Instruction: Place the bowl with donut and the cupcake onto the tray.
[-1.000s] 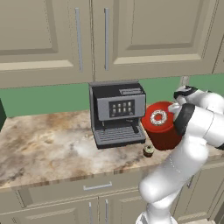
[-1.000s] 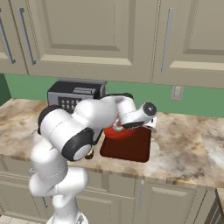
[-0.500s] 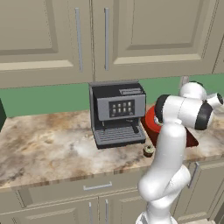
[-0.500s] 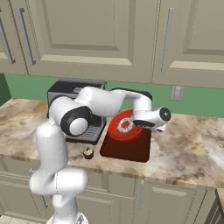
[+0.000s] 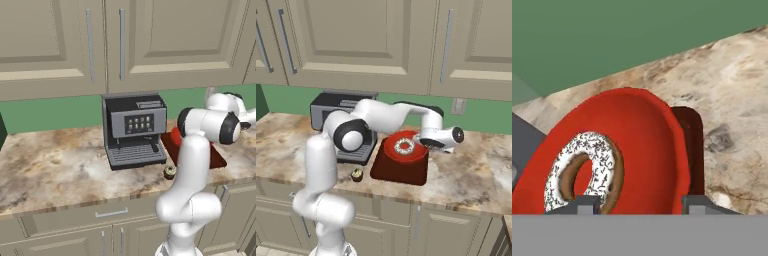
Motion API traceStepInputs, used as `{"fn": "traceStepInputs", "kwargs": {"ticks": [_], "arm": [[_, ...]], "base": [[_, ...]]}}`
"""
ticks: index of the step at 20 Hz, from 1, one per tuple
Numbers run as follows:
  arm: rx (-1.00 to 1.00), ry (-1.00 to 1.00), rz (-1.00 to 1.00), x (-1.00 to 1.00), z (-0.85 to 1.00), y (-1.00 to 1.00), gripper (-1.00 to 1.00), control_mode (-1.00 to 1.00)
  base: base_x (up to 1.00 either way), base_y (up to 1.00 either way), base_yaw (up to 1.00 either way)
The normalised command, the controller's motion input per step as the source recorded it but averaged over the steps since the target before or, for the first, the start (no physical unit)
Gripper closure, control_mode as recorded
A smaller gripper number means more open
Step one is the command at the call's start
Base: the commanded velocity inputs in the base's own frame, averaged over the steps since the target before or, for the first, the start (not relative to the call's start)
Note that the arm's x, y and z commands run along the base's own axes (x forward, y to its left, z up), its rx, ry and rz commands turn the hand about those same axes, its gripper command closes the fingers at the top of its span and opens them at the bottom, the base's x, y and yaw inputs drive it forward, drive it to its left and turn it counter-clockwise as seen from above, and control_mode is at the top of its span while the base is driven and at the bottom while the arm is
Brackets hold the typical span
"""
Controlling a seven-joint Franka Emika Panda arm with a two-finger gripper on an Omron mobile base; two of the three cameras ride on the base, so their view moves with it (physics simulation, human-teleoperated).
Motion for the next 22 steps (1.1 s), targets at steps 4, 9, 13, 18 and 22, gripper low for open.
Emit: {"fn": "traceStepInputs", "kwargs": {"ticks": [4, 9, 13, 18, 22], "arm": [[0.0, 0.02, -0.07, 0.01, 0.5, 0.14, -1.0, -1.0], [-0.03, 0.04, -0.03, -0.38, 0.65, 0.16, -1.0, -1.0], [-0.15, 0.03, 0.0, -0.79, 0.35, 0.42, -1.0, -1.0], [-0.21, -0.01, 0.0, -0.95, 0.09, 0.64, -1.0, -1.0], [-0.15, -0.12, 0.01, -0.71, -0.22, 0.53, -1.0, -1.0]], "base": [[0.0, 0.0, 0.0], [0.0, 0.0, 0.0], [0.0, 0.0, 0.0], [0.0, 0.0, 0.0], [0.0, 0.0, 0.0]]}}
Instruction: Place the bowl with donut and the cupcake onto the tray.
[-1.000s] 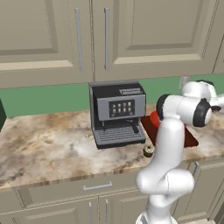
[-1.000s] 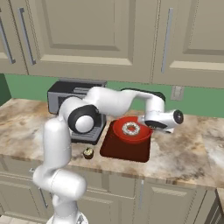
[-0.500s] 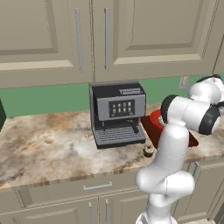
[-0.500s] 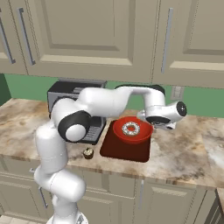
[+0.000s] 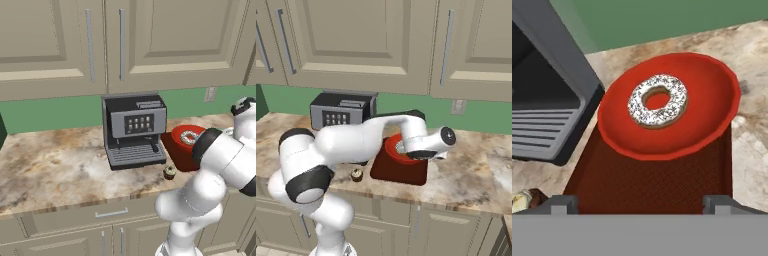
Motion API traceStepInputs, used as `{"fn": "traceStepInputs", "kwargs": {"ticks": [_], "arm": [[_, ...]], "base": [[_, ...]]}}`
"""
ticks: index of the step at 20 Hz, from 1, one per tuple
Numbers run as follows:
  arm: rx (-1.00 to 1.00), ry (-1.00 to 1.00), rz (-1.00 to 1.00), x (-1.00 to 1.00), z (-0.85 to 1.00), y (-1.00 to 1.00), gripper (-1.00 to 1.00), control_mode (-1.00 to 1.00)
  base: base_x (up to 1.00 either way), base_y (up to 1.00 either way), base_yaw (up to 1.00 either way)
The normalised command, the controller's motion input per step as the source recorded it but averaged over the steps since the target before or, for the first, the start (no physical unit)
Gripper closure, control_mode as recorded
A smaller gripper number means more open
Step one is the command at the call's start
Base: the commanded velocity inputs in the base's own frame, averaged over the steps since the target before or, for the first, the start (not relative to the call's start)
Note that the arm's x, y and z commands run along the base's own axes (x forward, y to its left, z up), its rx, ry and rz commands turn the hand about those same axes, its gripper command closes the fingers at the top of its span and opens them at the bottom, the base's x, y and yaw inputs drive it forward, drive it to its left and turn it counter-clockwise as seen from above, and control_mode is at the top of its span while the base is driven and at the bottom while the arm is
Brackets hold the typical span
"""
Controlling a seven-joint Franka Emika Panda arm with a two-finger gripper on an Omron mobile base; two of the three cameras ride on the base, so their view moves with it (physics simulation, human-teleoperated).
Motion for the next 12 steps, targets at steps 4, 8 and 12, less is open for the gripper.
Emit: {"fn": "traceStepInputs", "kwargs": {"ticks": [4, 8, 12], "arm": [[-0.06, -0.23, 0.01, -0.89, 0.09, 0.41, -1.0, -1.0], [-0.05, -0.06, 0.0, -0.83, 0.59, 0.65, -1.0, -1.0], [-0.07, 0.08, 0.0, -0.59, 0.98, 0.76, -1.0, -1.0]], "base": [[0.0, 0.0, 0.0], [0.0, 0.0, 0.0], [0.0, 0.0, 0.0]]}}
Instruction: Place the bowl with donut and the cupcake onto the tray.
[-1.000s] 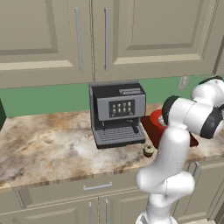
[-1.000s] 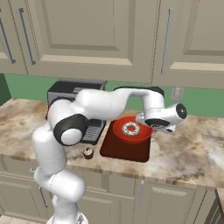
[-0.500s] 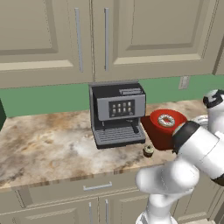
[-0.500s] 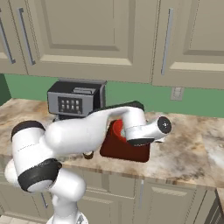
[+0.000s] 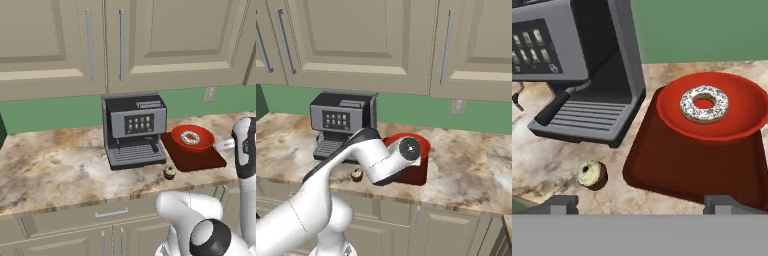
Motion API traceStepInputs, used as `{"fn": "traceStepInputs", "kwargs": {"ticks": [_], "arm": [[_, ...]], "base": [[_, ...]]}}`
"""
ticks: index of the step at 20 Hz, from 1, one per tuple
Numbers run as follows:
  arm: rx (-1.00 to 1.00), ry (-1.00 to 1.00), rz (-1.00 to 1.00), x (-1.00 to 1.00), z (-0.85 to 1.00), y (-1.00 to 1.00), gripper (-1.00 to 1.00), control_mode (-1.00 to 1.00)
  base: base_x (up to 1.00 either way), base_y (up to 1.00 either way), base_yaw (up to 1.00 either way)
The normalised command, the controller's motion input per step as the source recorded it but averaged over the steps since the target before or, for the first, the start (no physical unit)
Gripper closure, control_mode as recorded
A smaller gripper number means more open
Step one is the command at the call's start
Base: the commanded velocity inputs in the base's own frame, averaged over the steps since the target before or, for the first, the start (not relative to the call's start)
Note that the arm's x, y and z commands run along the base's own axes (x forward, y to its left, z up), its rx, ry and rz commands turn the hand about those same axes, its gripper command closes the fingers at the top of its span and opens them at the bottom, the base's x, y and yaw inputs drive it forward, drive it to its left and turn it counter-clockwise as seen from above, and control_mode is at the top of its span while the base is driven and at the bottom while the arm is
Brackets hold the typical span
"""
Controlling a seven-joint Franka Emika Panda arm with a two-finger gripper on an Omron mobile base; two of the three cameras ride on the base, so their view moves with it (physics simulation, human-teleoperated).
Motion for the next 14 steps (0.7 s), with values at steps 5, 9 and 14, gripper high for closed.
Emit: {"fn": "traceStepInputs", "kwargs": {"ticks": [5, 9, 14], "arm": [[-0.14, 0.2, 0.0, -0.66, 0.69, 0.71, -1.0, -1.0], [-0.2, 0.25, 0.01, -0.59, -0.02, 0.94, -1.0, -1.0], [-0.12, 0.16, 0.0, -0.17, -0.2, 0.77, -1.0, -1.0]], "base": [[0.0, 0.0, 0.0], [0.0, 0.0, 0.0], [0.0, 0.0, 0.0]]}}
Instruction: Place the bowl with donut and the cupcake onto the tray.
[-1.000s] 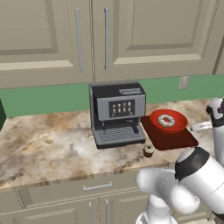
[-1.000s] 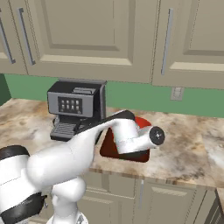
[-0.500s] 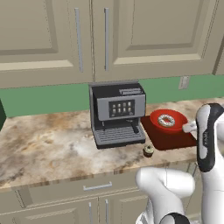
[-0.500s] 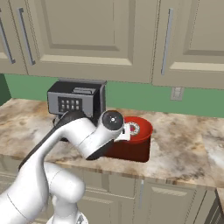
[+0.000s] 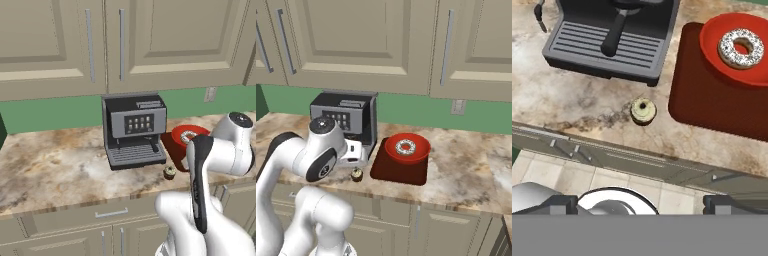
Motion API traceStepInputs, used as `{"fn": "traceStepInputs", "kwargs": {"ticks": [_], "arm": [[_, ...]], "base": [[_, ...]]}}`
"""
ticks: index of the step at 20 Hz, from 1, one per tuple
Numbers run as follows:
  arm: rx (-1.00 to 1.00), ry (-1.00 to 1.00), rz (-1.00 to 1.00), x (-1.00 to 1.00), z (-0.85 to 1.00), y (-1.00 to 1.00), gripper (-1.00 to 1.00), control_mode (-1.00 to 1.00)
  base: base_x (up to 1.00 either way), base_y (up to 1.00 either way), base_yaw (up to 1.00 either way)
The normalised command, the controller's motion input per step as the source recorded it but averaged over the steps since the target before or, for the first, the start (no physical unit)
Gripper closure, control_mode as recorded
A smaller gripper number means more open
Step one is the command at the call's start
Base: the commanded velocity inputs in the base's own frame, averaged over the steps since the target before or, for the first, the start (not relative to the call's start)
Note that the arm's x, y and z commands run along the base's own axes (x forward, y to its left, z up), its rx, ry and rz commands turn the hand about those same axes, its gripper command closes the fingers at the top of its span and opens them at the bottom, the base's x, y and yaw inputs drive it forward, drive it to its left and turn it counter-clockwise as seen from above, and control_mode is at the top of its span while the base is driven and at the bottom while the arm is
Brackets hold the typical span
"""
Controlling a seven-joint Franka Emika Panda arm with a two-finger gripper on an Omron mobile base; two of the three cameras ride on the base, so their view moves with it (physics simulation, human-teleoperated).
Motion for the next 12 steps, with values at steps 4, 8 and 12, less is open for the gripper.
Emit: {"fn": "traceStepInputs", "kwargs": {"ticks": [4, 8, 12], "arm": [[0.0, 0.01, 0.0, 0.02, -0.01, 0.06, -1.0, -1.0], [0.0, 0.01, 0.0, 0.25, -0.13, 0.02, -1.0, -1.0], [0.0, 0.02, 0.0, 0.27, -0.37, 0.16, -1.0, -1.0]], "base": [[0.0, 0.0, 0.0], [0.0, 0.0, 0.0], [0.0, 0.0, 0.0]]}}
